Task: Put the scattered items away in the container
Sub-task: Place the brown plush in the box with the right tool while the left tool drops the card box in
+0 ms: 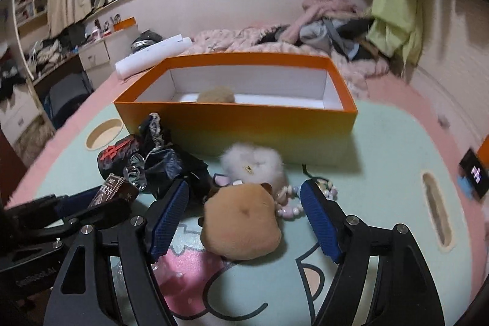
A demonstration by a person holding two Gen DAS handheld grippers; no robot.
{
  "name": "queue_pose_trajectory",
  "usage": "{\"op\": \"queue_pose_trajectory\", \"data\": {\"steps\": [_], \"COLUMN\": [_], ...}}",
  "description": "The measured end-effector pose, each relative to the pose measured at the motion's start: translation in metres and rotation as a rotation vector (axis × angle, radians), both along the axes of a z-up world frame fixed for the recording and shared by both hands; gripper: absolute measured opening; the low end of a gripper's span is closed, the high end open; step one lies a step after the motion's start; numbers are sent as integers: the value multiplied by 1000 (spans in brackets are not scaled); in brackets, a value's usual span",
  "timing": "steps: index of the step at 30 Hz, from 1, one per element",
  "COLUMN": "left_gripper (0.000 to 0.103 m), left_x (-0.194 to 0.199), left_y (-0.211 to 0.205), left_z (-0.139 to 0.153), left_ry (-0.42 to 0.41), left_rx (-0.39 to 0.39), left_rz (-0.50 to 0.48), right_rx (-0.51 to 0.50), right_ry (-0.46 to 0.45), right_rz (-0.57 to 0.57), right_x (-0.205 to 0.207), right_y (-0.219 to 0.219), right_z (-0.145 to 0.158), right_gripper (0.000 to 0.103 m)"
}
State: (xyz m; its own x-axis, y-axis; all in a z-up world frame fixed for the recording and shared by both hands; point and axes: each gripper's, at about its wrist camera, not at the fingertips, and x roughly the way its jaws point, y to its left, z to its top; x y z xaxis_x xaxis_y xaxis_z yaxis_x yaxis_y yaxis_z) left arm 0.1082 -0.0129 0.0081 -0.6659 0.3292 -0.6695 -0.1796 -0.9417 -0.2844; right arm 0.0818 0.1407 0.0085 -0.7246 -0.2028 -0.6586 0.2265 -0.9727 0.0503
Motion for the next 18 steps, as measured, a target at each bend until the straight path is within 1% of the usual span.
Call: {"op": "queue_pose_trajectory", "data": {"steps": [1,2,3,4,10,14,18], "left_gripper": [39,39,39,39,39,39,39], "left_x": [0,0,1,1,1,-8,-30], "left_y": [0,0,-1,-2,-8,-8,0], "left_z": [0,0,0,2,23,49,76], "left_ry": [-2,-3,-2,1,38,97,167], "left_rx": [-2,-1,0,2,20,12,-27], "left_rz": [1,2,2,3,3,-4,-9], "right_rx": [21,36,46,44,-60,-80,-77], "right_ry": [-15,-36,-59,-52,8,57,119], "right_rz": [5,13,24,25,14,4,4], "right_x": [-2,-3,-5,-4,2,-2,-16], "right_y": [-4,-7,-9,-8,10,14,13], "right_z": [-3,-7,-10,-9,11,31,53], "right_gripper": [72,42,41,41,40,40,40]}}
